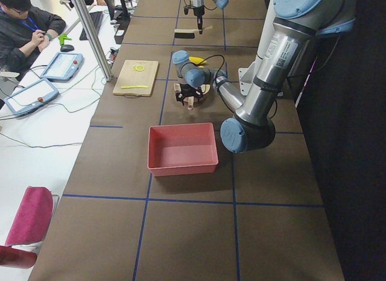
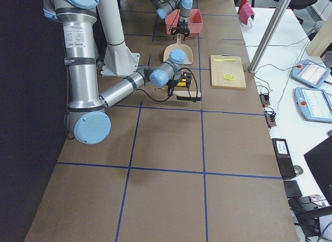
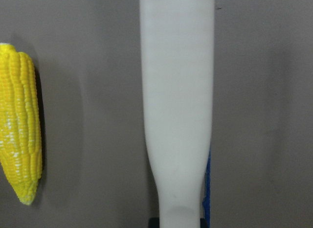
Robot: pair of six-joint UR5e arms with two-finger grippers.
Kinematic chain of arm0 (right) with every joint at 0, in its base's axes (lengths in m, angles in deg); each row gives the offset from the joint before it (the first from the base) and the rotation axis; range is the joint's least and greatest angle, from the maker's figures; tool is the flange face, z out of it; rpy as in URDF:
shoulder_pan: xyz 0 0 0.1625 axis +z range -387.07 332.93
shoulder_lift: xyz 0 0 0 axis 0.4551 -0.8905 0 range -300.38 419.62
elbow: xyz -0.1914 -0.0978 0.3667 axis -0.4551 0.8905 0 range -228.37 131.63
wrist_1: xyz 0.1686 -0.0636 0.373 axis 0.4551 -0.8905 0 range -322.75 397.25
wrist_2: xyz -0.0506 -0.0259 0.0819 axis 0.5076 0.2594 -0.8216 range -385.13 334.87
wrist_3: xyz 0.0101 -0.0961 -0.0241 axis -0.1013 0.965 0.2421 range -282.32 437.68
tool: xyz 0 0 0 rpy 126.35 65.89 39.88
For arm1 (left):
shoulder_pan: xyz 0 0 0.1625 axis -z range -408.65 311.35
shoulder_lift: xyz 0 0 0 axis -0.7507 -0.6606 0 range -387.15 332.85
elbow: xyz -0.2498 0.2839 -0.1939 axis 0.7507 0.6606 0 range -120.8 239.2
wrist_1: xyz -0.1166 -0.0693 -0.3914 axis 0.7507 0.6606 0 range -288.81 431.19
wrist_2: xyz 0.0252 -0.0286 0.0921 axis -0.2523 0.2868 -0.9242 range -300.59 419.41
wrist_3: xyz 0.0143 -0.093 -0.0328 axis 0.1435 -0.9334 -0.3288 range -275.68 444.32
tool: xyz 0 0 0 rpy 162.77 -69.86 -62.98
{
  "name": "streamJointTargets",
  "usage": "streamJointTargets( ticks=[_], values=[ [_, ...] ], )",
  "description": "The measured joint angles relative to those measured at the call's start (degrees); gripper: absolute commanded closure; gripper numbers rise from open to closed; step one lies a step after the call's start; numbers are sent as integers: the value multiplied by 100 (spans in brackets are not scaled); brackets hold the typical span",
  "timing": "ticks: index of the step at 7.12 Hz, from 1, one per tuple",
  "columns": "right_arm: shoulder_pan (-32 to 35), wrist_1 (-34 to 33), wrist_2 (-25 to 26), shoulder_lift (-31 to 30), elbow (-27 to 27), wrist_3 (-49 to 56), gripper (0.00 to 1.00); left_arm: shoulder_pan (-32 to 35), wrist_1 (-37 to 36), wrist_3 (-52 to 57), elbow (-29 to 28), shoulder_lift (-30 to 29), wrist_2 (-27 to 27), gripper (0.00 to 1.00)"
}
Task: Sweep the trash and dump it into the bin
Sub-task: 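Tilt the dustpan down with the left gripper while the right brings the brush over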
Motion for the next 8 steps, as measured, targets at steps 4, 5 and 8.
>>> streamJointTargets(
  ticks=[4,5,8],
  values=[
    [-20,-1,-3,10,-32,-57,100,-46,-32,-9,-42,-22,-88,94],
    [-29,-2,-2,18,-36,-67,100,-49,-91,-11,-23,-37,-341,99],
    [-93,2,2,48,-46,-156,100,-40,-419,1,251,-104,-788,100]
  ],
)
